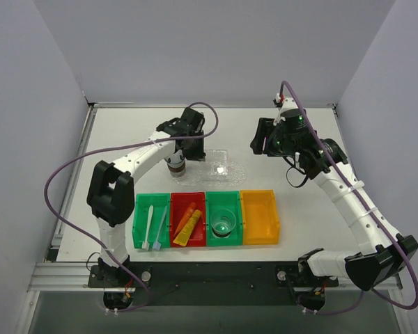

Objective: Prepare toiletry sets of a toothbrush and toothpaste on the tray

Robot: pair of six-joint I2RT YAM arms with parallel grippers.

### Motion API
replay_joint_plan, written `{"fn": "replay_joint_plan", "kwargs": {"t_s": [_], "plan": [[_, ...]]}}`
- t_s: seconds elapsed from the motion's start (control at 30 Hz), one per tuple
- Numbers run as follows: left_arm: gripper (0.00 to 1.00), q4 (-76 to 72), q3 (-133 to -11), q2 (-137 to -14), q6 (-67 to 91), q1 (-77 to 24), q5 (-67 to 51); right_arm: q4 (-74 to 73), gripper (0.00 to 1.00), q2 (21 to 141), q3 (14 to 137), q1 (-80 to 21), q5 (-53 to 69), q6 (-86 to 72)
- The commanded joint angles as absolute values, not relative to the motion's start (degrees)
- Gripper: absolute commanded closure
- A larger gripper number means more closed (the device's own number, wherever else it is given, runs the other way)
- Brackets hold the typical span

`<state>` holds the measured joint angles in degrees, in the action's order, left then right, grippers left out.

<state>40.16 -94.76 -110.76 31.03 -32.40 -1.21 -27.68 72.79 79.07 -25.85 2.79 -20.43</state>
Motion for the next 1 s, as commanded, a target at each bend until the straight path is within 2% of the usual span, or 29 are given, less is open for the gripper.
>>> {"fn": "replay_joint_plan", "kwargs": {"t_s": [0.0, 0.97], "plan": [[1.00, 41.04, -99.05, -111.71, 29.97, -31.99, 1.14, -27.25, 0.47, 73.56, 82.00, -25.49, 2.90, -19.07], [1.00, 46.23, -102.66, -116.72, 27.77, -32.08, 6.85, -27.60, 0.43, 75.15, 82.79, -25.14, 3.87, -18.11]]}}
